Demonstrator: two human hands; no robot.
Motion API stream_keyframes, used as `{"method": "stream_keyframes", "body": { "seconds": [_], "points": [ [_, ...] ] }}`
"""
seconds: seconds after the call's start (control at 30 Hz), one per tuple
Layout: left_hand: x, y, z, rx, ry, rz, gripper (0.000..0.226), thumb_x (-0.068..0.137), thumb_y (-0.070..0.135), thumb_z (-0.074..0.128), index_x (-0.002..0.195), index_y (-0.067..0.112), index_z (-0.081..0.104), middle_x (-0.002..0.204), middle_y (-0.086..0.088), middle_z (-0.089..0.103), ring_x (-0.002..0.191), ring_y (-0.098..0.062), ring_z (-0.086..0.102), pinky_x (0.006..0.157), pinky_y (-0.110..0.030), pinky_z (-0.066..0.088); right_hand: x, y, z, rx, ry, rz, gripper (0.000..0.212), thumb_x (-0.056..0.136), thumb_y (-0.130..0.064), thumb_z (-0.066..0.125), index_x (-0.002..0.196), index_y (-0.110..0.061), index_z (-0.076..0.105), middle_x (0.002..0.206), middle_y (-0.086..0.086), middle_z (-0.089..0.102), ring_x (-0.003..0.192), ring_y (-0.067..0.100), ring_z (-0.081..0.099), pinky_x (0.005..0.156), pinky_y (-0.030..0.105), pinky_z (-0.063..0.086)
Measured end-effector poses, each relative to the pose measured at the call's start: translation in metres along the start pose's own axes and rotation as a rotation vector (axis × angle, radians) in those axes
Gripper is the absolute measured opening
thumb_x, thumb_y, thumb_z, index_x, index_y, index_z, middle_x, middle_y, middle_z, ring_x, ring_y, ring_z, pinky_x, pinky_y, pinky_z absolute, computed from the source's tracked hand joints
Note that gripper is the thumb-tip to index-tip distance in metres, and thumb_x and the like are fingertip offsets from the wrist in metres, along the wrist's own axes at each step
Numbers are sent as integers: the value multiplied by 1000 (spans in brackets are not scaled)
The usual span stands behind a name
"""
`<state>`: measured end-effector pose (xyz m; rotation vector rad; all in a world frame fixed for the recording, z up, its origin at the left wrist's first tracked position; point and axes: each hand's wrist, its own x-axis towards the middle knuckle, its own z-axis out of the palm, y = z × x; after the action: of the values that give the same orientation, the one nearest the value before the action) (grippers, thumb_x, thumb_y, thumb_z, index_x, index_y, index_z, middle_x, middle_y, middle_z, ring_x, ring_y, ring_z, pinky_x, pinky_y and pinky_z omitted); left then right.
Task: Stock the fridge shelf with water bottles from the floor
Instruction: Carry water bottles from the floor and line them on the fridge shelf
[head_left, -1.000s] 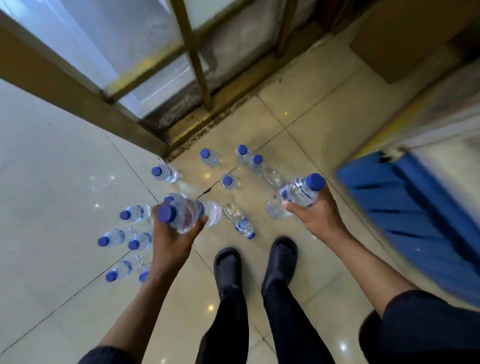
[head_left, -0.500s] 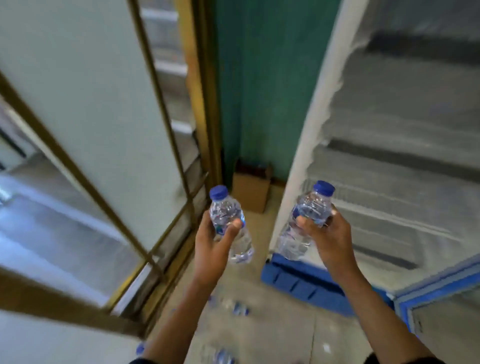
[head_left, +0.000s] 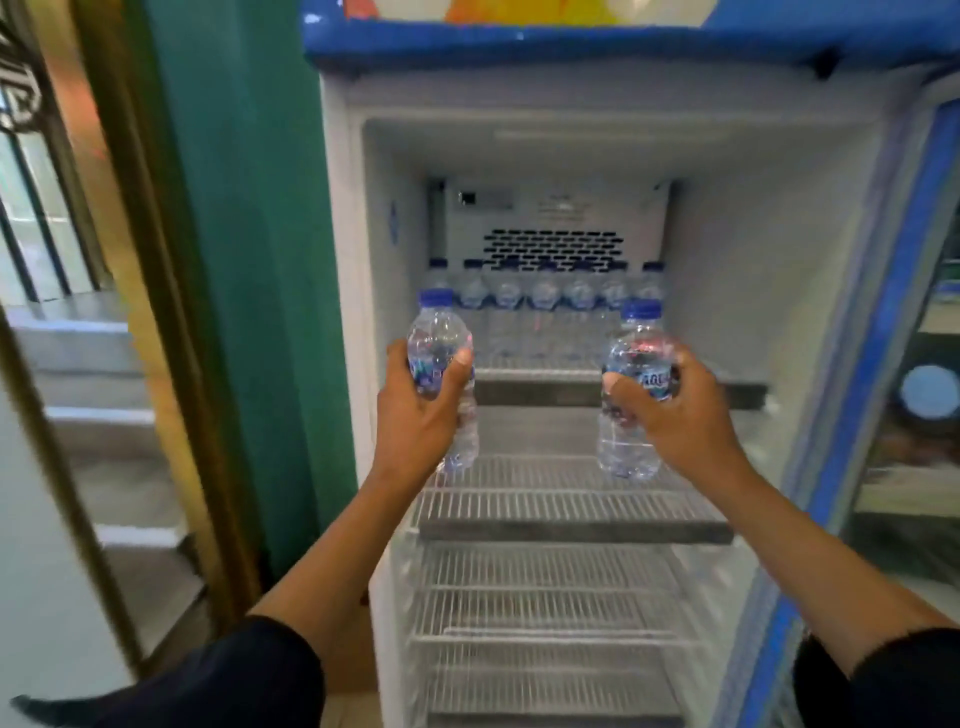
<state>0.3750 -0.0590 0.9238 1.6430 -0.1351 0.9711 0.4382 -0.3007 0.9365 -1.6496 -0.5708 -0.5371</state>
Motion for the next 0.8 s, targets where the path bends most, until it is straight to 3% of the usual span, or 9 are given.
{"method": "stream_keyframes", "body": {
  "seconds": [0.07, 0.2, 0.3, 0.4, 0.47, 0.6, 0.7, 0.8],
  "points": [
    [27, 5, 25, 26, -9, 44, 44, 83, 59, 60, 115, 31, 48, 96, 10, 67, 80, -8, 70, 68, -36, 61, 30, 8, -20, -75, 64, -34, 32, 78, -30, 78, 103, -21, 59, 86, -5, 69, 74, 12, 68, 67, 30, 56],
    [70, -1, 62, 78, -30, 139, 55, 81, 58, 60, 121, 24, 43, 96, 17, 64, 78, 1, 66, 69, -19, 56, 88, 26, -48, -183, 172, -125, 39, 80, -29, 75, 109, -19, 50, 94, -6, 61, 74, -6, 59, 61, 3, 41],
    [97, -16, 79, 108, -34, 127, 56, 80, 56, 62, 122, 25, 42, 98, 21, 61, 82, 10, 64, 69, -11, 53, 125, 46, -60, -208, 165, -55, 45, 84, -33, 70, 117, -17, 45, 105, -4, 56, 79, -1, 55, 58, 2, 41],
    [122, -39, 92, 109, -58, 96, 59, 81, 51, 65, 126, 20, 44, 108, 13, 61, 89, 13, 62, 73, -9, 52, 156, 76, -65, -193, 170, -45, 39, 85, -26, 70, 113, -16, 44, 105, -1, 56, 80, 0, 55, 59, -1, 41],
    [138, -58, 98, 106, -53, 98, 59, 79, 49, 65, 126, 18, 45, 111, 8, 62, 93, 10, 62, 78, -11, 50, 173, 100, -65, -203, 198, -26, 37, 85, -20, 71, 111, -11, 45, 103, 3, 57, 83, 11, 58, 59, -1, 41],
    [165, -99, 106, 88, -77, 61, 57, 80, 48, 65, 125, 18, 46, 117, -1, 63, 105, -15, 64, 91, -36, 52, 207, 142, -63, -271, 229, 59, 45, 86, -22, 71, 120, -6, 45, 107, 1, 54, 90, 15, 55, 62, 4, 41],
    [180, -124, 107, 106, -134, 27, 55, 79, 51, 65, 124, 25, 47, 114, 6, 64, 101, -7, 64, 86, -33, 52, 229, 168, -63, -296, 271, 108, 49, 85, -23, 71, 122, -6, 44, 110, 4, 54, 93, 16, 54, 75, 22, 43],
    [189, -134, 111, 133, -173, 31, 54, 78, 51, 65, 121, 23, 48, 106, 16, 63, 89, 12, 61, 75, -12, 48, 241, 183, -66, -298, 258, 135, 46, 87, -19, 69, 121, -3, 44, 113, 11, 57, 96, 22, 57, 80, 29, 45]
  ]
}}
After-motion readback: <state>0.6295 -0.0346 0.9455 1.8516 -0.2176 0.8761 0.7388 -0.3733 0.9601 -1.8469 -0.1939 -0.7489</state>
